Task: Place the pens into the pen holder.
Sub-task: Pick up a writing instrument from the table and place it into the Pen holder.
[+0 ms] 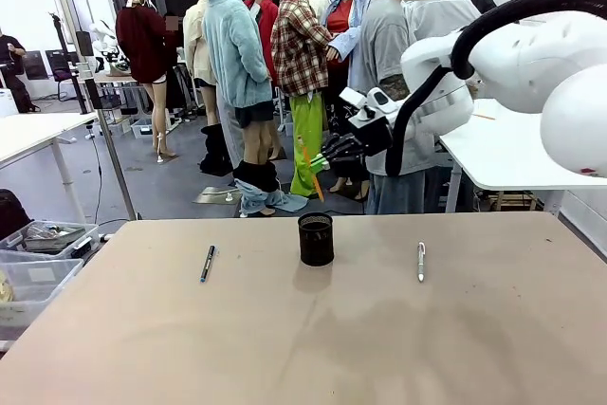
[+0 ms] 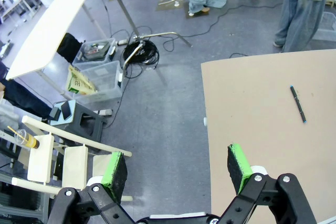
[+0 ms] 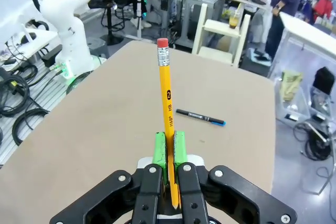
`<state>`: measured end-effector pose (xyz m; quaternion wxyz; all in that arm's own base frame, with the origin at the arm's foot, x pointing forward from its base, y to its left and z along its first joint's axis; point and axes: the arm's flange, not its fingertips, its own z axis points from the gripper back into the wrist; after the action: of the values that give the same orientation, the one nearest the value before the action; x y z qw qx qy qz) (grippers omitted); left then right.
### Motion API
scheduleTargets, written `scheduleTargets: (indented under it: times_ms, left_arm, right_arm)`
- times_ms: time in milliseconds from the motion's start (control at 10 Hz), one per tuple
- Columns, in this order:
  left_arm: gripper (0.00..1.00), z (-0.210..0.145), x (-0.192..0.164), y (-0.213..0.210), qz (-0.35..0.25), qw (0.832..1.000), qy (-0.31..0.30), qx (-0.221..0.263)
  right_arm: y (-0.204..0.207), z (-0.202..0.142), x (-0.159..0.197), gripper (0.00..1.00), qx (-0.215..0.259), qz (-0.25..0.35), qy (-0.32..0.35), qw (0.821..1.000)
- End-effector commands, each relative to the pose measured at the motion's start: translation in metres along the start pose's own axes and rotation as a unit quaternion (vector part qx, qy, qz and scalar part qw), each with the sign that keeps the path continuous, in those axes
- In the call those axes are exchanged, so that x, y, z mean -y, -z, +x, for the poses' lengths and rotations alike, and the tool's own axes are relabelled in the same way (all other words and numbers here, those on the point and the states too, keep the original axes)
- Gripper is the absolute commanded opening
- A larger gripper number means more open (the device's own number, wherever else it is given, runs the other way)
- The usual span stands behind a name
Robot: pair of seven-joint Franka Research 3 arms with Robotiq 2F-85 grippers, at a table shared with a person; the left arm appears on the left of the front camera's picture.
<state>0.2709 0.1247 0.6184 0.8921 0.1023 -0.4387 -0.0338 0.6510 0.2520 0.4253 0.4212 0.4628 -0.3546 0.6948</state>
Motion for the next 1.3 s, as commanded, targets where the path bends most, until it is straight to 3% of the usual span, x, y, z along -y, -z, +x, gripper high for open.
scheduleTargets:
  times_ms: [0, 600, 700, 1000, 1200]
  left_arm:
    - [1.0, 0.0, 0.0, 0.002, 0.004, 1.0, -0.005, 0.004]
    - [1.0, 0.0, 0.0, 0.002, 0.004, 1.0, -0.005, 0.004]
    - [1.0, 0.0, 0.0, 0.002, 0.004, 1.0, -0.005, 0.004]
    - [1.0, 0.0, 0.0, 0.002, 0.004, 1.0, -0.005, 0.004]
    - [1.0, 0.0, 0.0, 0.002, 0.004, 1.0, -0.005, 0.004]
  right_arm:
    - [0.007, -0.006, 0.02, 0.0, -0.004, 0.027, 0.021, 0.999]
    - [0.038, -0.051, 0.019, 0.0, -0.02, 0.041, 0.072, 0.996]
    - [0.038, -0.057, 0.016, 0.08, -0.038, 0.034, 0.078, 0.996]
    - [0.023, -0.062, -0.002, 0.67, -0.044, 0.027, 0.08, 0.995]
    - [-0.009, -0.058, -0.026, 0.67, -0.058, -0.016, 0.092, 0.994]
